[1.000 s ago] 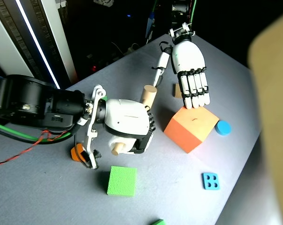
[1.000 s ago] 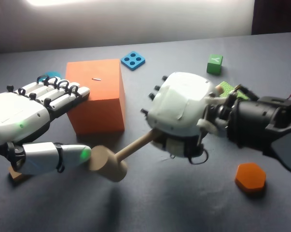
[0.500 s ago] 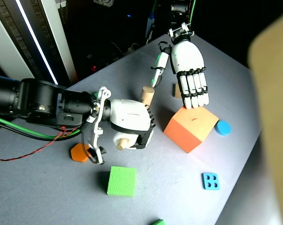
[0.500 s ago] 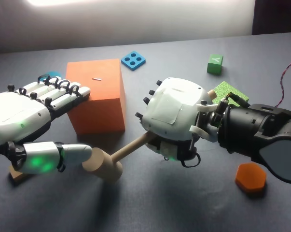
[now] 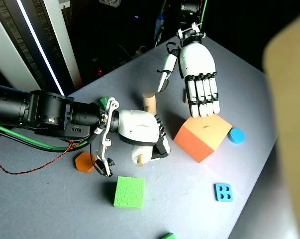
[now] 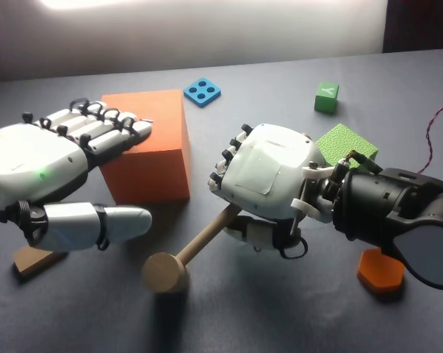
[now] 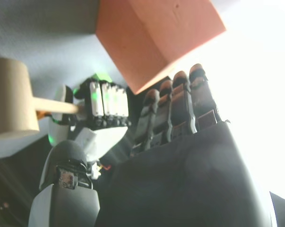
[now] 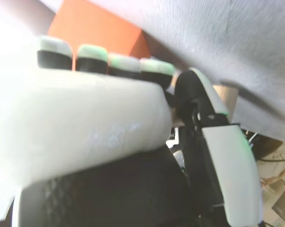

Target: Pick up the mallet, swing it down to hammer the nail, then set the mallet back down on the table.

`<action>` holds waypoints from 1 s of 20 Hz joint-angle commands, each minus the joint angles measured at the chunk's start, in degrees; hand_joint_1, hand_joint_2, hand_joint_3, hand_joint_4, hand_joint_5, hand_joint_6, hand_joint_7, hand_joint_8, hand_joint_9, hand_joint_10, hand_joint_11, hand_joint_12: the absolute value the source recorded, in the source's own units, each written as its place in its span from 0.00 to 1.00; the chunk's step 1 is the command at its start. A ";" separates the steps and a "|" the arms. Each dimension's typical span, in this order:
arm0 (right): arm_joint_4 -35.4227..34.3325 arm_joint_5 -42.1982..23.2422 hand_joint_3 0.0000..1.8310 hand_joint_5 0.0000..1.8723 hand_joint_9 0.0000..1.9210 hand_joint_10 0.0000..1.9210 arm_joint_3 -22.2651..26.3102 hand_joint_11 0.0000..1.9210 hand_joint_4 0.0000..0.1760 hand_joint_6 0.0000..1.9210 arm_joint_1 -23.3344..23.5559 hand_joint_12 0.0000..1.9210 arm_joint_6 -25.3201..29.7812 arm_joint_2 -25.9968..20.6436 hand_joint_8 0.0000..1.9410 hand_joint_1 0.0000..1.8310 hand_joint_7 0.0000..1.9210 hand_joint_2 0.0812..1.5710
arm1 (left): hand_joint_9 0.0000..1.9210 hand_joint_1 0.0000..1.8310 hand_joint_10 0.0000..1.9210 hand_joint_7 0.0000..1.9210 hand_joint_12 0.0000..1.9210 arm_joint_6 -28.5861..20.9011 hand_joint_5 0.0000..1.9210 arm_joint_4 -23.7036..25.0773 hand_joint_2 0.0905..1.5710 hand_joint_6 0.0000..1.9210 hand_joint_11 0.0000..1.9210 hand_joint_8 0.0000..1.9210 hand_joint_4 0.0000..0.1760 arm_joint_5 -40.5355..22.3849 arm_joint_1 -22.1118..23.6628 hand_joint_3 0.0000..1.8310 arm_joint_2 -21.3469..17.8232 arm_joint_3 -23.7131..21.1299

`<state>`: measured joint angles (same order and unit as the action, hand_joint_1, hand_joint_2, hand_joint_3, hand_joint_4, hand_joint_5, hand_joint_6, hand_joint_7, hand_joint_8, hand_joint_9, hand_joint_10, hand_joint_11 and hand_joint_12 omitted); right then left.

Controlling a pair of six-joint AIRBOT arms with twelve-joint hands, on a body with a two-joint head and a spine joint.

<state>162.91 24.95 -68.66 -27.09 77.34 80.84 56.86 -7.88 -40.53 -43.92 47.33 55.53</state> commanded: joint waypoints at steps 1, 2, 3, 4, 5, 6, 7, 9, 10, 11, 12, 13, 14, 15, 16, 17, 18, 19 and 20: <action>2.00 6.40 0.00 0.32 0.32 0.97 -0.13 0.31 0.00 0.91 0.06 0.96 -0.25 -0.24 0.93 0.26 0.32 0.81 | 0.00 0.00 0.00 0.00 0.00 -0.54 0.00 0.76 0.75 0.00 0.00 0.00 0.00 -5.49 1.08 0.00 -0.93 -0.13; 2.00 6.40 0.00 0.30 0.29 0.89 -0.14 0.27 0.00 0.85 0.03 0.89 -0.25 -0.24 0.86 0.25 0.30 0.82 | 0.00 0.00 0.00 0.00 0.00 -0.79 0.00 1.29 0.75 0.00 0.00 0.00 0.00 -5.03 1.55 0.00 -1.36 -0.31; 2.03 6.40 0.00 0.29 0.29 0.85 -0.14 0.26 0.00 0.80 -0.04 0.85 -0.27 -0.23 0.81 0.26 0.29 0.81 | 0.00 0.00 0.00 0.00 0.00 -1.27 0.00 2.13 0.75 0.00 0.00 0.00 0.00 -4.47 2.18 0.00 -2.08 -0.60; 2.07 6.40 0.00 0.29 0.29 0.80 -0.14 0.26 0.00 0.75 -0.08 0.80 -0.27 -0.22 0.77 0.28 0.30 0.80 | 0.00 0.00 0.00 0.00 0.00 -1.44 0.00 2.49 0.76 0.00 0.00 0.00 0.00 -4.23 2.52 0.00 -2.46 -0.75; 2.11 6.41 0.00 0.32 0.30 0.72 -0.14 0.24 0.00 0.64 -0.12 0.75 -0.30 -0.22 0.67 0.28 0.32 0.79 | 0.00 0.00 0.00 0.00 0.00 -1.66 0.00 3.03 0.75 0.00 0.00 0.00 0.00 -3.80 3.05 0.00 -3.08 -1.03; 2.11 6.45 0.00 0.36 0.32 0.58 -0.14 0.24 0.00 0.42 -0.14 0.67 -0.30 -0.22 0.50 0.27 0.36 0.78 | 0.00 0.00 0.00 0.00 0.00 -1.98 0.00 3.65 0.75 0.00 0.00 0.00 0.00 -3.27 3.54 0.00 -3.55 -1.22; 2.12 6.46 0.00 0.40 0.33 0.48 -0.14 0.24 0.00 0.26 -0.14 0.61 -0.32 -0.22 0.37 0.26 0.38 0.78 | 0.00 0.00 0.00 0.00 0.00 -2.45 0.00 4.45 0.75 0.00 0.00 0.00 0.00 -2.74 3.95 0.00 -3.93 -1.36; 2.14 6.47 0.00 0.45 0.38 0.26 -0.14 0.26 0.00 0.07 -0.14 0.47 -0.60 -0.23 0.16 0.27 0.44 0.77 | 0.00 0.00 0.00 0.00 0.00 -3.98 0.00 6.35 0.75 0.00 0.00 0.00 0.00 -1.95 4.82 0.00 -4.54 -1.49; 2.14 6.47 0.00 0.44 0.40 0.16 -0.13 0.26 0.00 0.03 -0.14 0.41 -0.90 -0.23 0.07 0.27 0.45 0.77 | 0.00 0.00 0.00 0.00 0.00 -4.73 0.00 7.36 0.75 0.00 0.00 0.00 0.00 -1.52 5.30 0.00 -4.75 -1.50; 2.14 6.47 0.00 0.42 0.41 0.09 -0.12 0.25 0.00 0.01 -0.15 0.38 -0.99 -0.26 0.02 0.27 0.45 0.77 | 0.00 0.00 0.00 0.00 0.00 -5.60 0.00 8.50 0.76 0.00 0.00 0.00 0.00 -0.93 5.93 0.00 -4.97 -1.53; 2.14 6.47 0.00 0.41 0.41 0.04 -0.12 0.25 0.00 0.00 -0.15 0.36 -1.08 -0.34 0.01 0.28 0.44 0.77 | 0.00 0.00 0.00 0.00 0.00 -6.29 0.00 9.52 0.75 0.00 0.00 0.00 0.00 -0.36 6.59 0.00 -5.20 -1.64; 2.14 6.44 0.00 0.39 0.39 0.02 -0.10 0.23 0.00 0.00 -0.12 0.35 -1.19 -0.44 0.00 0.27 0.41 0.77 | 0.00 0.00 0.00 0.00 0.00 -6.54 0.00 9.95 0.75 0.00 0.00 0.00 0.00 -0.12 6.95 0.00 -5.33 -1.75; 2.14 6.39 0.00 0.37 0.37 0.01 0.06 0.20 0.00 0.00 0.07 0.36 -1.36 -0.76 0.00 0.27 0.39 0.77 | 0.00 0.00 0.00 0.00 0.00 -7.02 0.00 10.65 0.76 0.00 0.00 0.00 0.00 -0.01 7.37 0.00 -5.48 -1.92; 2.13 6.19 0.00 0.36 0.35 0.00 0.33 0.18 0.00 0.00 0.30 0.36 -1.36 -1.12 0.00 0.26 0.37 0.77 | 0.00 0.00 0.00 0.00 0.00 -7.35 0.01 11.08 0.76 0.00 0.00 0.00 0.00 -0.01 7.57 0.00 -5.55 -2.02; 2.13 6.10 0.00 0.35 0.35 0.00 0.72 0.18 0.00 0.00 0.58 0.36 -1.36 -1.63 0.00 0.26 0.37 0.77 | 0.00 0.00 0.00 0.00 0.00 -7.52 0.01 11.33 0.76 0.00 0.00 0.00 0.00 0.03 7.73 0.00 -5.64 -2.17; 2.12 6.76 0.00 0.35 0.35 0.00 1.71 0.18 0.00 0.00 1.11 0.36 -1.35 -2.73 0.00 0.26 0.37 0.77 | 0.00 0.00 0.00 0.00 0.00 -7.55 0.01 11.39 0.76 0.00 0.00 0.00 0.00 0.03 7.92 0.00 -5.83 -2.45; 2.12 7.73 0.00 0.33 0.32 0.00 2.73 0.16 0.00 0.00 1.53 0.36 -1.35 -3.77 0.00 0.25 0.33 0.77 | 0.00 0.00 0.00 0.00 0.00 -7.55 0.00 11.39 0.75 0.00 0.00 0.00 0.00 0.03 7.98 0.00 -5.95 -2.63; 2.06 8.06 0.00 0.33 0.32 0.00 3.71 0.16 0.00 0.00 2.01 0.36 -1.34 -4.83 0.00 0.25 0.33 0.77 | 0.00 0.00 0.00 0.00 0.00 -7.56 0.00 11.39 0.75 0.00 0.00 0.00 0.00 0.03 7.99 0.00 -6.03 -2.77; 0.38 7.12 0.00 0.23 0.21 0.00 5.31 0.05 0.00 0.00 2.98 0.39 -1.40 -6.58 0.00 0.20 0.23 0.77 | 0.00 0.00 0.00 0.00 0.00 -7.67 0.00 11.39 0.75 0.00 0.00 0.00 0.00 0.03 7.99 0.00 -6.11 -2.88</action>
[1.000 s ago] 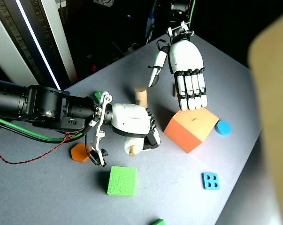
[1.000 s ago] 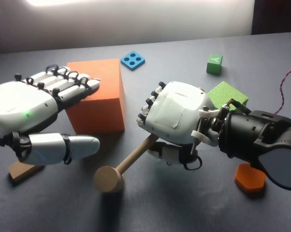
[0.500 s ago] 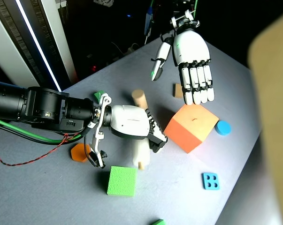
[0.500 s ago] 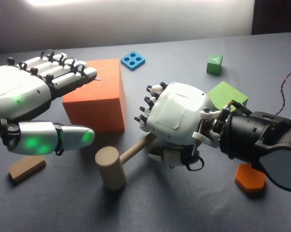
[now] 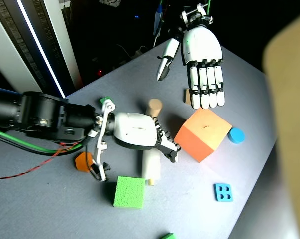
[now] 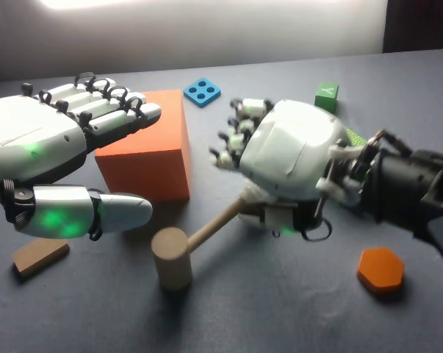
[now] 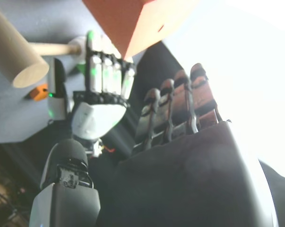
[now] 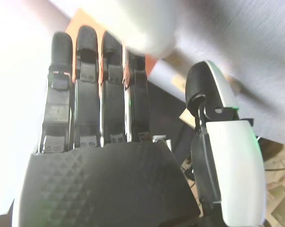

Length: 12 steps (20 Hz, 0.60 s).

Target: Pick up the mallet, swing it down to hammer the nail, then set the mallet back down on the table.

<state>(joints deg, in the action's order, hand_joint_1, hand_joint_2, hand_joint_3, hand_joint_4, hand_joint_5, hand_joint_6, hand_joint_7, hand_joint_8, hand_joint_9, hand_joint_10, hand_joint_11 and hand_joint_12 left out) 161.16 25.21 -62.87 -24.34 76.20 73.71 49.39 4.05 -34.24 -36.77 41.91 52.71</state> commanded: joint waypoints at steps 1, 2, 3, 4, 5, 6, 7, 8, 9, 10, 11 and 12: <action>-0.57 4.83 0.00 0.21 0.19 0.00 0.81 0.03 0.00 0.00 1.22 0.39 -0.60 -1.02 0.00 0.19 0.21 0.77 | 0.00 0.00 0.00 0.00 0.00 -0.21 0.00 -0.55 0.75 0.00 0.00 0.00 0.00 -6.27 0.84 0.00 -0.72 -0.14; -4.69 3.56 0.00 0.19 0.17 0.00 2.24 0.01 0.00 0.00 2.29 0.39 -2.42 -2.67 0.00 0.19 0.19 0.77 | 0.00 0.00 0.00 0.00 0.00 -0.23 0.00 -0.55 0.75 0.00 0.00 0.00 0.00 -6.27 0.84 0.00 -0.74 -0.22; -8.19 2.31 0.00 0.18 0.16 0.00 4.07 0.00 0.00 0.00 3.33 0.40 -3.04 -5.06 0.00 0.20 0.18 0.77 | 0.00 0.00 0.00 0.00 0.00 -0.23 0.00 -0.55 0.75 0.00 0.00 0.00 0.00 -6.27 0.90 0.00 -0.74 -0.31; -10.63 1.14 0.00 0.18 0.16 0.00 5.52 0.00 0.00 0.00 4.22 0.41 -3.19 -7.10 0.00 0.20 0.18 0.76 | 0.00 0.00 0.00 0.00 0.00 -0.23 0.00 -0.54 0.75 0.00 0.00 0.00 0.00 -6.27 0.94 0.00 -0.75 -0.40; -14.57 -0.36 0.00 0.18 0.17 0.00 7.47 0.00 0.00 0.00 5.31 0.43 -4.54 -9.42 0.00 0.21 0.18 0.76 | 0.00 0.00 0.00 0.00 0.00 -0.23 0.00 -0.54 0.75 0.00 0.00 0.00 0.00 -6.27 0.99 0.00 -0.77 -0.50; -18.23 -1.88 0.00 0.18 0.17 0.00 9.15 0.00 0.00 0.00 6.19 0.43 -5.98 -11.59 0.00 0.20 0.18 0.76 | 0.00 0.00 0.00 0.00 0.00 -0.23 0.00 -0.54 0.75 0.00 0.00 0.00 0.00 -6.27 1.00 0.00 -0.81 -0.60; -21.34 -4.09 0.00 0.18 0.17 0.00 11.14 0.00 0.00 0.00 7.45 0.41 -7.51 -14.39 0.00 0.20 0.18 0.76 | 0.00 0.00 0.00 0.00 0.00 -0.23 0.00 -0.54 0.75 0.00 0.00 0.00 0.00 -6.27 1.01 0.00 -0.87 -0.75; -22.44 -5.07 0.00 0.19 0.17 0.00 12.81 0.00 0.00 0.00 8.35 0.42 -8.85 -16.40 0.00 0.20 0.18 0.75 | 0.00 0.00 0.00 0.00 0.00 -0.23 0.00 -0.54 0.75 0.00 0.00 0.00 0.00 -6.27 1.01 0.00 -0.94 -0.87; -25.78 -5.36 0.00 0.19 0.18 0.00 15.01 0.00 0.00 0.00 9.24 0.43 -14.04 -18.47 0.00 0.19 0.19 0.75 | 0.00 0.00 0.00 0.00 0.00 -0.23 0.00 -0.30 0.75 0.00 0.00 0.00 0.00 -6.27 0.99 0.00 -1.07 -1.03; -31.40 -6.01 0.00 0.19 0.18 0.00 17.02 0.00 0.00 0.00 10.11 0.43 -21.21 -20.02 0.00 0.19 0.19 0.75 | 0.00 0.00 0.00 0.00 0.00 -0.23 0.00 -0.06 0.75 0.00 0.00 0.00 0.00 -6.27 0.96 0.00 -1.16 -1.14; -33.43 -6.19 0.00 0.19 0.18 0.00 17.62 0.00 0.00 0.00 10.41 0.43 -23.63 -20.55 0.00 0.19 0.19 0.75 | 0.00 0.00 0.00 0.00 0.00 -0.23 0.00 0.05 0.75 0.00 0.00 0.00 0.00 -6.27 0.92 0.00 -1.18 -1.17; -40.30 -6.25 0.00 0.20 0.19 0.01 18.94 0.01 0.00 0.00 11.11 0.43 -30.77 -21.85 0.01 0.20 0.20 0.74 | 0.00 0.00 0.00 0.00 0.00 -0.23 0.00 0.35 0.75 0.00 0.00 0.00 0.00 -6.27 0.84 0.00 -1.23 -1.28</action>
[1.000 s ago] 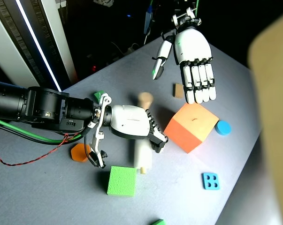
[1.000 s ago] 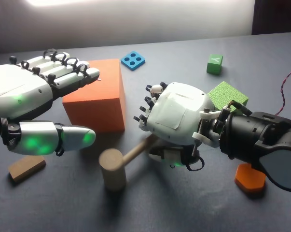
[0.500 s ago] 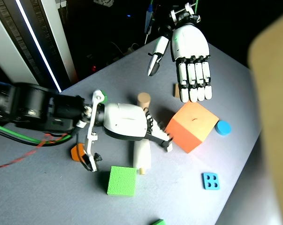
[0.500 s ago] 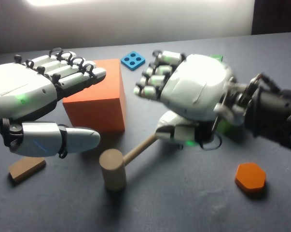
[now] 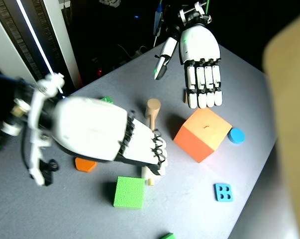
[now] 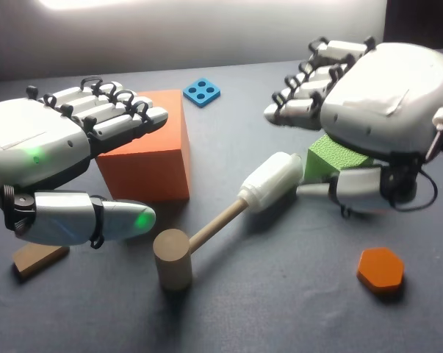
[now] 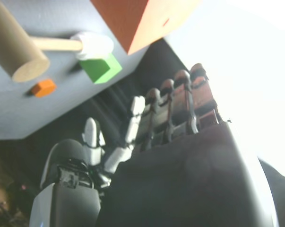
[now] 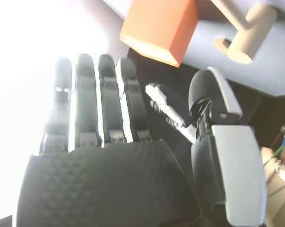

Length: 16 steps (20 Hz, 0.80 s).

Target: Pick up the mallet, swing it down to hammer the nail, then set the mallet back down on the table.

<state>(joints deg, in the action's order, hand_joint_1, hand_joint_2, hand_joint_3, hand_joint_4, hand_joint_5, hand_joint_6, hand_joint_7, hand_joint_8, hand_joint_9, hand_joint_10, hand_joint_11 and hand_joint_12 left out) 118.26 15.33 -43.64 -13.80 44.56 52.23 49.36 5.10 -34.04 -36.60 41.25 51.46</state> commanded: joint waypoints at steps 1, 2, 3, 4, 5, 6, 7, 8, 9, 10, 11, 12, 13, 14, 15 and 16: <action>-5.46 3.62 0.00 0.21 0.20 0.01 0.19 0.01 0.00 0.01 1.32 0.43 -6.35 -1.14 0.01 0.20 0.21 0.74 | 0.00 0.00 0.00 0.00 0.00 -0.20 0.01 -0.48 0.75 0.00 0.00 0.00 0.00 -6.47 0.63 0.00 -0.60 -0.13; -9.69 3.81 0.00 0.22 0.20 0.00 0.28 0.00 0.00 0.00 1.66 0.44 -9.47 -1.31 0.00 0.19 0.22 0.74 | 0.00 0.00 0.00 0.00 0.00 -0.20 0.01 -0.45 0.75 0.00 0.00 0.00 0.00 -6.47 0.63 0.00 -0.59 -0.15; -20.94 5.21 0.00 0.24 0.22 0.01 0.38 0.00 0.00 0.01 2.84 0.45 -19.64 -1.45 0.01 0.20 0.24 0.74 | 0.00 0.00 0.00 0.00 0.00 -0.20 0.01 -0.36 0.75 0.00 0.00 0.00 0.00 -6.47 0.58 0.00 -0.59 -0.19; -25.84 6.12 0.00 0.24 0.22 0.01 0.38 0.00 0.00 0.01 3.41 0.45 -23.56 -1.48 0.01 0.20 0.24 0.74 | 0.00 0.00 0.00 0.00 0.00 -0.20 0.01 -0.33 0.75 0.00 0.00 0.00 0.00 -6.47 0.58 0.00 -0.57 -0.19; -27.73 6.84 0.00 0.27 0.25 0.01 0.38 0.02 0.00 0.00 3.77 0.51 -24.29 -1.58 0.00 0.21 0.28 0.74 | 0.00 0.00 0.00 0.01 0.00 -0.20 0.05 -0.32 0.76 0.01 0.00 0.00 0.00 -6.47 0.58 0.00 -0.56 -0.19; -27.73 6.84 0.00 0.27 0.25 0.01 0.37 0.02 0.00 0.00 3.74 0.51 -23.71 -1.61 0.00 0.21 0.28 0.74 | 0.00 0.00 0.00 0.01 0.00 -0.20 0.05 -0.32 0.76 0.01 0.00 0.00 0.00 -6.46 0.54 0.00 -0.56 -0.25; -27.73 6.57 0.00 0.29 0.29 0.01 0.37 0.05 0.00 0.00 3.53 0.54 -22.62 -1.59 0.00 0.22 0.31 0.74 | 0.00 0.00 0.00 0.02 0.00 -0.23 0.06 -0.34 0.76 0.01 0.00 0.00 0.00 -6.00 0.53 0.00 -0.57 -0.39; -27.73 5.89 0.00 0.32 0.35 0.03 0.34 0.10 0.00 0.00 3.44 0.57 -21.32 -1.59 0.01 0.23 0.35 0.75 | 0.03 0.00 0.00 0.05 0.00 -0.35 0.11 -0.34 0.76 0.00 0.00 0.00 0.00 -5.51 0.54 0.00 -0.56 -0.55; -27.73 5.03 0.00 0.33 0.37 0.04 0.25 0.13 0.00 0.01 3.47 0.58 -20.03 -1.59 0.02 0.24 0.37 0.76 | 0.05 0.00 0.01 0.09 0.00 -0.42 0.13 -0.34 0.77 0.01 0.00 0.01 0.00 -5.51 0.54 0.00 -0.53 -0.69; -27.74 4.17 0.00 0.36 0.39 0.06 0.20 0.15 0.00 0.01 3.74 0.61 -18.27 -1.73 0.02 0.25 0.40 0.75 | 0.09 0.00 0.01 0.14 0.01 -0.42 0.16 -0.33 0.77 0.01 0.02 0.01 0.00 -5.50 0.67 0.00 -0.52 -0.94; -27.74 3.57 0.00 0.36 0.39 0.06 0.17 0.15 0.00 0.01 3.94 0.61 -17.51 -1.85 0.02 0.25 0.40 0.75 | 0.09 0.00 0.01 0.14 0.01 -0.42 0.16 -0.33 0.77 0.01 0.02 0.01 0.00 -5.50 0.86 0.00 -0.52 -1.13; -27.74 2.86 0.00 0.40 0.31 0.33 0.17 0.17 0.00 0.01 4.10 0.69 -17.08 -1.92 0.14 0.26 0.39 0.75 | 0.14 0.00 0.03 0.21 0.03 -0.40 0.21 -0.33 0.77 0.03 0.06 0.03 0.00 -5.47 1.41 0.00 -0.52 -1.45; -27.73 2.56 0.00 0.43 0.24 0.57 0.18 0.17 0.00 0.02 4.10 0.77 -17.07 -1.91 0.43 0.26 0.30 0.76 | 0.19 0.00 0.02 0.26 0.07 -0.31 0.23 -0.33 0.78 0.07 0.06 0.06 0.00 -4.90 2.04 0.00 -0.48 -1.77; -27.72 2.30 0.00 0.27 0.18 0.96 0.18 0.19 0.00 0.66 3.95 0.99 -17.12 -1.90 0.91 0.26 0.18 0.76 | 0.13 0.02 0.68 0.15 0.61 0.03 0.12 -0.33 0.77 0.75 0.01 0.77 0.00 -4.33 2.86 0.00 -0.20 -2.04; -27.72 2.15 0.00 0.24 0.22 0.99 0.18 0.27 0.00 0.93 3.82 1.00 -17.23 -1.89 0.98 0.30 0.18 0.74 | 0.12 0.06 0.94 0.11 0.92 0.20 0.13 -0.33 0.76 0.95 0.06 0.95 0.00 -4.14 3.43 0.00 0.17 -2.15; -27.71 2.03 0.00 0.25 0.24 1.00 0.18 0.31 0.00 0.99 3.75 1.00 -17.49 -1.88 1.00 0.30 0.19 0.74 | 0.12 0.06 0.99 0.09 0.98 0.28 0.14 -0.33 0.75 0.99 0.11 0.99 0.00 -3.95 3.84 0.00 0.59 -2.23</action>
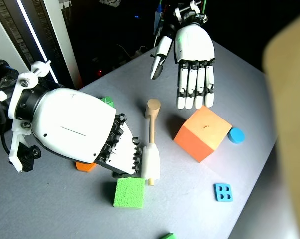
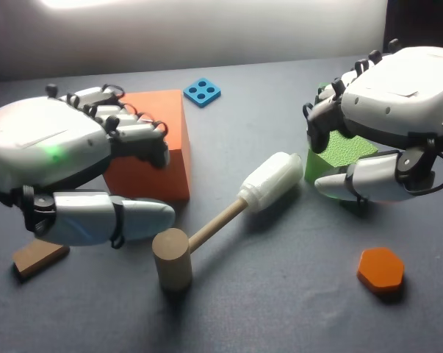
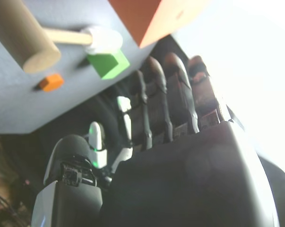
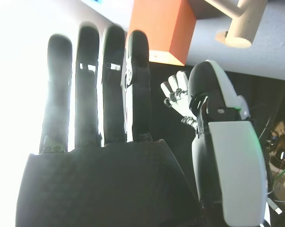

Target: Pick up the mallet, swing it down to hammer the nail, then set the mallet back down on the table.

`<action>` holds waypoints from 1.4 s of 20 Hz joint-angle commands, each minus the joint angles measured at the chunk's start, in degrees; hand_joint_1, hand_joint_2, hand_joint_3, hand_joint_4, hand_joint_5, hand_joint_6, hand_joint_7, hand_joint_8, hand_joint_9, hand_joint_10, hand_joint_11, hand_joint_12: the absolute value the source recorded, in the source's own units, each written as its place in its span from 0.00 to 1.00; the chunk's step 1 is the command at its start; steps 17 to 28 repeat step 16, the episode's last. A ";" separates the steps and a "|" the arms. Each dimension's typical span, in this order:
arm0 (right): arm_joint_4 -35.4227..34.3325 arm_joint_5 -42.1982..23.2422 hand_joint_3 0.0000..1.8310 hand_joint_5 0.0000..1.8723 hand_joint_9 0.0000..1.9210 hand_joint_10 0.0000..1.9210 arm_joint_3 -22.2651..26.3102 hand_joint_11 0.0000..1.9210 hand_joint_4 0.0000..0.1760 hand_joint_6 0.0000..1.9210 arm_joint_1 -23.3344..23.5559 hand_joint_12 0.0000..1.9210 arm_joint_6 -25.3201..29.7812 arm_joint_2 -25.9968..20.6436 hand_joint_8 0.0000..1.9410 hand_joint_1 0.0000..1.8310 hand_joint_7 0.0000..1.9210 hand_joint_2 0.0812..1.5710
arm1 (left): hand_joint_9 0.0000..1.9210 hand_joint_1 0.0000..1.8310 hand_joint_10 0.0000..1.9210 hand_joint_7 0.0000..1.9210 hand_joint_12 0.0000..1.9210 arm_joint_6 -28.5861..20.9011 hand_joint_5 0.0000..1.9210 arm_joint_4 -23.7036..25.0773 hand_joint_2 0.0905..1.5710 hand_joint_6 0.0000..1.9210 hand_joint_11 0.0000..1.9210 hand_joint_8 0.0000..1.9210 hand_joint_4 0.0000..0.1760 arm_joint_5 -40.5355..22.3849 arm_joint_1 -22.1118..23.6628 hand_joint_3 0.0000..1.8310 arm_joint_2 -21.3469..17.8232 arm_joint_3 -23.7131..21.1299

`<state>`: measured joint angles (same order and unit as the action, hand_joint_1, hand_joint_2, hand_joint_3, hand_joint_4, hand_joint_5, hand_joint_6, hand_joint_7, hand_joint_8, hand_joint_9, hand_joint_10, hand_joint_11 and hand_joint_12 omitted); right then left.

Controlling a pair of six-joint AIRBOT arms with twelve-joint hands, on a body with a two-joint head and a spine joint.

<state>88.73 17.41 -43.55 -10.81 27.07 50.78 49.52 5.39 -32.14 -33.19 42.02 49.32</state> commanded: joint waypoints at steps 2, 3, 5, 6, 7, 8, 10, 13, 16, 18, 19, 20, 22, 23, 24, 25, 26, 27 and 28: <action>1.83 -0.28 0.00 0.28 0.27 1.00 0.10 0.33 0.00 1.00 0.68 1.00 -0.19 -0.44 1.00 0.28 0.23 0.74 | 0.16 0.07 1.00 0.14 1.00 0.23 0.18 -0.60 0.76 0.88 0.16 0.98 0.00 -5.84 0.58 0.00 0.41 -0.27; 1.83 -0.29 0.00 0.32 0.29 1.00 0.10 0.35 0.00 1.00 0.76 1.00 -0.19 -0.44 1.00 0.25 0.28 0.74 | 0.22 0.09 1.00 0.23 1.00 0.24 0.24 -0.57 0.77 0.82 0.23 0.94 0.00 -5.85 0.58 0.00 0.50 -0.38; 1.91 -0.30 0.00 0.49 0.44 1.00 0.10 0.50 0.00 1.00 0.85 1.00 -0.19 -0.45 1.00 0.22 0.45 0.76 | 0.52 0.08 1.00 0.56 1.00 0.25 0.55 -0.41 0.80 0.97 0.52 1.00 0.00 -5.86 0.58 0.00 0.52 -0.76; 2.32 -0.30 0.00 0.68 0.70 1.00 0.10 0.72 0.00 1.00 0.76 1.00 -0.18 -0.45 1.00 0.22 0.68 0.77 | 0.76 0.19 1.00 0.75 1.00 0.27 0.72 -0.41 0.77 0.98 0.73 1.00 0.55 -5.86 0.58 0.00 0.51 -0.93; 2.96 -0.30 0.01 0.73 0.76 1.00 0.10 0.78 0.00 1.00 0.63 1.00 -0.14 -0.45 1.00 0.25 0.74 0.83 | 0.77 0.27 1.00 0.75 1.00 0.29 0.69 -0.41 0.79 0.95 0.75 1.00 0.91 -5.85 0.58 0.00 0.51 -1.03; 3.36 -0.25 0.01 0.73 0.76 1.00 0.10 0.78 0.00 1.00 0.54 1.00 -0.09 -0.46 1.00 0.25 0.74 0.83 | 0.77 0.27 1.00 0.75 1.00 0.35 0.69 -0.41 0.79 0.95 0.75 1.00 0.91 -5.85 0.62 0.00 0.52 -1.13; 3.76 -0.25 0.01 0.73 0.79 1.00 0.10 0.80 0.00 1.00 0.41 1.00 -0.07 -0.50 1.00 0.33 0.77 0.90 | 0.81 0.46 1.00 0.79 1.00 0.50 0.71 -0.41 0.82 1.00 0.80 1.00 1.00 -5.85 0.69 0.00 0.52 -1.46; 4.32 -0.21 0.00 0.71 0.79 1.00 0.10 0.80 0.00 1.00 0.28 1.00 -0.02 -0.51 1.00 0.44 0.77 0.91 | 0.82 0.60 1.00 0.80 1.00 0.72 0.76 -0.41 0.83 1.00 0.82 1.00 1.00 -5.73 0.53 0.00 0.52 -1.71; 4.58 -0.27 0.00 0.72 0.78 1.00 0.10 0.81 0.00 1.00 0.25 1.00 -0.02 -0.51 1.00 0.47 0.76 0.94 | 0.77 0.52 1.00 0.76 1.00 0.73 0.66 -0.41 0.82 1.00 0.75 1.00 1.00 -5.89 0.28 0.00 0.50 -1.59; 4.58 -0.27 0.00 0.72 0.78 1.00 0.10 0.81 0.00 1.00 0.25 1.00 -0.02 -0.51 1.00 0.47 0.76 0.94 | 0.77 0.52 1.00 0.76 1.00 0.73 0.66 -0.41 0.82 1.00 0.75 1.00 1.00 -5.89 0.28 0.00 0.50 -1.59; 4.58 -0.27 0.00 0.72 0.78 1.00 0.10 0.81 0.00 1.00 0.25 1.00 -0.02 -0.51 1.00 0.47 0.76 0.94 | 0.77 0.52 1.00 0.76 1.00 0.73 0.66 -0.41 0.82 1.00 0.75 1.00 1.00 -5.89 0.28 0.00 0.50 -1.59; 4.58 -0.27 0.00 0.72 0.78 1.00 0.10 0.81 0.00 1.00 0.25 1.00 -0.02 -0.51 1.00 0.47 0.76 0.94 | 0.77 0.52 1.00 0.76 1.00 0.73 0.66 -0.41 0.82 1.00 0.75 1.00 1.00 -5.89 0.28 0.00 0.50 -1.59; 4.58 -0.27 0.00 0.72 0.78 1.00 0.10 0.81 0.00 1.00 0.25 1.00 -0.02 -0.51 1.00 0.47 0.76 0.94 | 0.77 0.52 1.00 0.76 1.00 0.73 0.66 -0.41 0.82 1.00 0.75 1.00 1.00 -5.89 0.28 0.00 0.50 -1.59; 4.58 -0.27 0.00 0.72 0.78 1.00 0.10 0.81 0.00 1.00 0.25 1.00 -0.02 -0.51 1.00 0.47 0.76 0.94 | 0.77 0.52 1.00 0.76 1.00 0.73 0.66 -0.41 0.82 1.00 0.75 1.00 1.00 -5.89 0.28 0.00 0.50 -1.59; 4.58 -0.27 0.00 0.72 0.78 1.00 0.10 0.81 0.00 1.00 0.25 1.00 -0.02 -0.51 1.00 0.47 0.76 0.94 | 0.77 0.52 1.00 0.76 1.00 0.73 0.66 -0.41 0.82 1.00 0.75 1.00 1.00 -5.89 0.28 0.00 0.50 -1.59; 4.58 -0.27 0.00 0.72 0.78 1.00 0.10 0.81 0.00 1.00 0.25 1.00 -0.02 -0.51 1.00 0.47 0.76 0.94 | 0.77 0.52 1.00 0.76 1.00 0.73 0.66 -0.41 0.82 1.00 0.75 1.00 1.00 -5.89 0.28 0.00 0.50 -1.59; 4.58 -0.27 0.00 0.72 0.78 1.00 0.10 0.81 0.00 1.00 0.25 1.00 -0.02 -0.51 1.00 0.47 0.76 0.94 | 0.77 0.52 1.00 0.76 1.00 0.73 0.66 -0.41 0.82 1.00 0.75 1.00 1.00 -5.89 0.28 0.00 0.50 -1.59; 4.58 -0.27 0.00 0.72 0.78 1.00 0.10 0.81 0.00 1.00 0.25 1.00 -0.02 -0.51 1.00 0.47 0.76 0.94 | 0.77 0.52 1.00 0.76 1.00 0.73 0.66 -0.41 0.82 1.00 0.75 1.00 1.00 -5.89 0.28 0.00 0.50 -1.59; 4.58 -0.27 0.00 0.72 0.78 1.00 0.10 0.81 0.00 1.00 0.25 1.00 -0.02 -0.51 1.00 0.47 0.76 0.94 | 0.77 0.52 1.00 0.76 1.00 0.73 0.66 -0.41 0.82 1.00 0.75 1.00 1.00 -5.89 0.28 0.00 0.50 -1.59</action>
